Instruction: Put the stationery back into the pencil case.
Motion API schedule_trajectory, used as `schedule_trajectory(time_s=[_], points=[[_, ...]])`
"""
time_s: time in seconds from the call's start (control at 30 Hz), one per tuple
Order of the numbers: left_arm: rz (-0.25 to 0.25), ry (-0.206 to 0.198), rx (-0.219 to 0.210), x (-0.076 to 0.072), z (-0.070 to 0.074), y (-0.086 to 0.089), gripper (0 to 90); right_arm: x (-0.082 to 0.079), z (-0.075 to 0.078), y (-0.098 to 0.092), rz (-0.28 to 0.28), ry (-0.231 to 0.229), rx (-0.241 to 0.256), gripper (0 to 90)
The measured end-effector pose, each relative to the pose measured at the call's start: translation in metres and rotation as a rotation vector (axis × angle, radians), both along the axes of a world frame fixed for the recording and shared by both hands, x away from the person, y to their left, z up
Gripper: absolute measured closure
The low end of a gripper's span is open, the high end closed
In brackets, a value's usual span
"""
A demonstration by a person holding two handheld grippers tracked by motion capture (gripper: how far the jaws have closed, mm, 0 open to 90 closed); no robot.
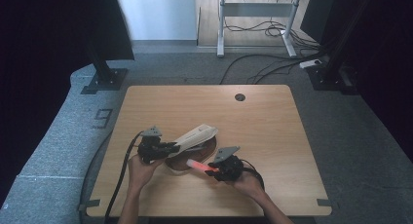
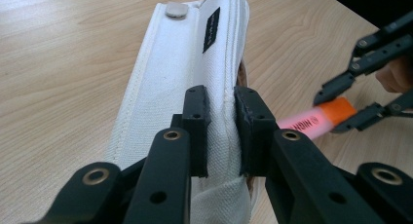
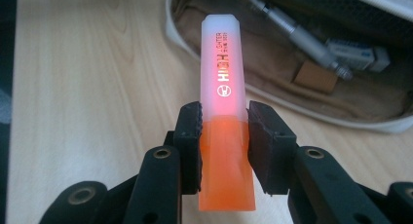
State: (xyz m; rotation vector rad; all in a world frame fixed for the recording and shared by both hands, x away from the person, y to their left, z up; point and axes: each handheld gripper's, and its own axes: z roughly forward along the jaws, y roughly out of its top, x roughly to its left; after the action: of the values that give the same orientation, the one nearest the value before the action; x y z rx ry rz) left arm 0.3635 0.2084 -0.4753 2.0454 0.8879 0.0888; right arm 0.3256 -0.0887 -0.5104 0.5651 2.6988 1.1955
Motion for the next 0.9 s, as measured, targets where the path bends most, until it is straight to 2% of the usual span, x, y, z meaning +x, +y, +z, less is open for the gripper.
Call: schedule_trajectory(time_s=[0.37,0.9], points=[[-0.001,0.0,-0.001,0.0,0.0,0.0,76.2,0.022,0.004,0.024,0.025,-0.025,-0.025,65.8],[-0.004,0.002,0.0,0.0,0.0,0.0,76.1,0.041,-0.008,0.065,0.081,-0.013,-0.062,65.8]])
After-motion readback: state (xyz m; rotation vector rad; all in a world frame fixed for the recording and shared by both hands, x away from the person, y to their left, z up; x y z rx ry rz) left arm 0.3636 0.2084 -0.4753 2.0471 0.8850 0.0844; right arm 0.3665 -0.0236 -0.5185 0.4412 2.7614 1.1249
